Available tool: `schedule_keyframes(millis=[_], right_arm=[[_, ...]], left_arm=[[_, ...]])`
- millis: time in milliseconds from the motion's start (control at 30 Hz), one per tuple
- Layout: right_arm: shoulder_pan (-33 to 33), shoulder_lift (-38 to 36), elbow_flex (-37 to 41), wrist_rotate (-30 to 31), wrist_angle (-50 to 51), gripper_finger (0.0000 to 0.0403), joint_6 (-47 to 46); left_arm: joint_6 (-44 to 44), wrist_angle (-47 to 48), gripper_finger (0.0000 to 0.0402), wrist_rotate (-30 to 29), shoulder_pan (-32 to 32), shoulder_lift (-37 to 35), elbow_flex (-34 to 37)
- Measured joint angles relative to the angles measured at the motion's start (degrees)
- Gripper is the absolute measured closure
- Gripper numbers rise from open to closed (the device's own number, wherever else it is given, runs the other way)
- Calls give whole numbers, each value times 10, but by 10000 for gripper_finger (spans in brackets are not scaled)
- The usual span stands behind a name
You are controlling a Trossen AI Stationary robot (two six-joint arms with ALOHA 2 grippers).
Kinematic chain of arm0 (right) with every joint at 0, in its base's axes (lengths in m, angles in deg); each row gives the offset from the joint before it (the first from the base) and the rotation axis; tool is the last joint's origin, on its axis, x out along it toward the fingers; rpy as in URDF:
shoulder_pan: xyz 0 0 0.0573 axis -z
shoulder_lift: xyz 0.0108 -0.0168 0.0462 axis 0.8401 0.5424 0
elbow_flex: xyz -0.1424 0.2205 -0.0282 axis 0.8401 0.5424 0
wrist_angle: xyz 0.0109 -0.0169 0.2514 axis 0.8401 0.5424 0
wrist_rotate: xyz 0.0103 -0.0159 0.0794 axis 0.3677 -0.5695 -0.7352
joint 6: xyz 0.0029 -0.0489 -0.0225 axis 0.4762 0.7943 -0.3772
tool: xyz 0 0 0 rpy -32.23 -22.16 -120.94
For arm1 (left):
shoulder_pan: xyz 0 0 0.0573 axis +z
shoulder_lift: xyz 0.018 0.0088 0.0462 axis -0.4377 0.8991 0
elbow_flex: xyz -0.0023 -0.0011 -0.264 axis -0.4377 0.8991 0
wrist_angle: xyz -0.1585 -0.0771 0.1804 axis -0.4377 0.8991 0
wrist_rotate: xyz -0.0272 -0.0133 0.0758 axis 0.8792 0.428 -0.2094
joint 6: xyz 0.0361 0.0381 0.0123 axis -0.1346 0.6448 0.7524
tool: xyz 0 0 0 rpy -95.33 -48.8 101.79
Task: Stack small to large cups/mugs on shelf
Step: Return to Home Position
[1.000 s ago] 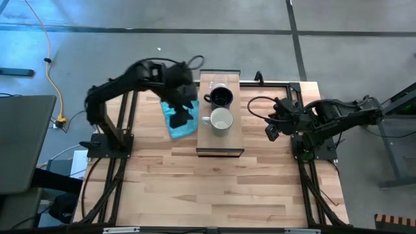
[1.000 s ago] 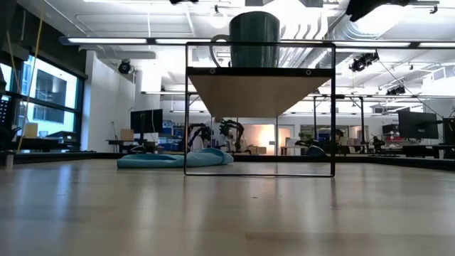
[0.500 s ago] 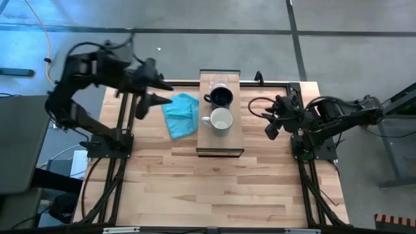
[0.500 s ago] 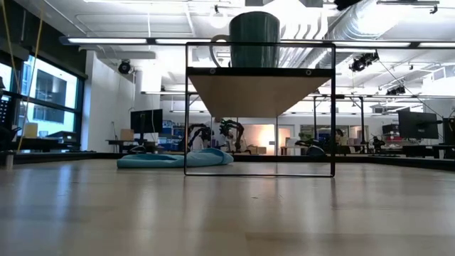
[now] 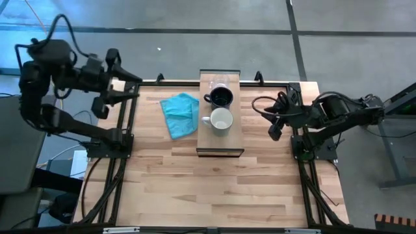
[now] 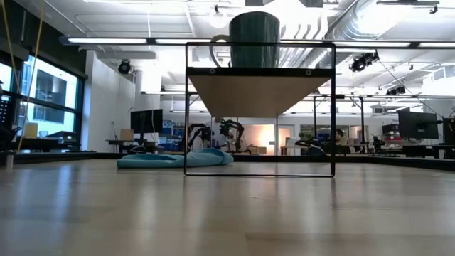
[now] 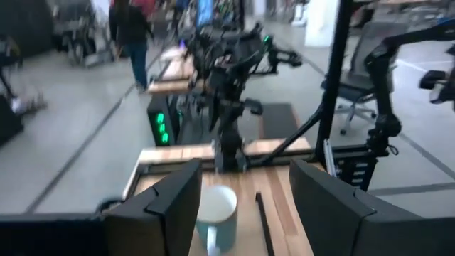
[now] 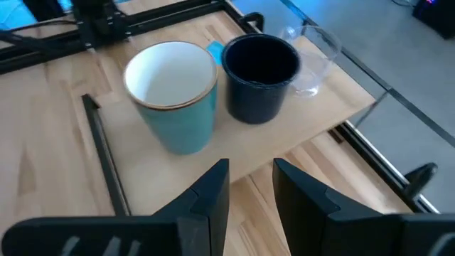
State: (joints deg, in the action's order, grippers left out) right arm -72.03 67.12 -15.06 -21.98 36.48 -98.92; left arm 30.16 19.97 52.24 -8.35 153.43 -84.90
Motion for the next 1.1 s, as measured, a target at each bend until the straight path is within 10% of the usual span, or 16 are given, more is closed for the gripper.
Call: schedule_keyframes(millis=[500, 1100], right_arm=[[-2, -5, -1, -4, -136, 302, 183], [-3, -75, 0, -70, -237, 302, 357]], left_arm=[[23, -335, 202, 42, 0, -155, 356], [4, -498, 200, 17, 0, -274, 540]])
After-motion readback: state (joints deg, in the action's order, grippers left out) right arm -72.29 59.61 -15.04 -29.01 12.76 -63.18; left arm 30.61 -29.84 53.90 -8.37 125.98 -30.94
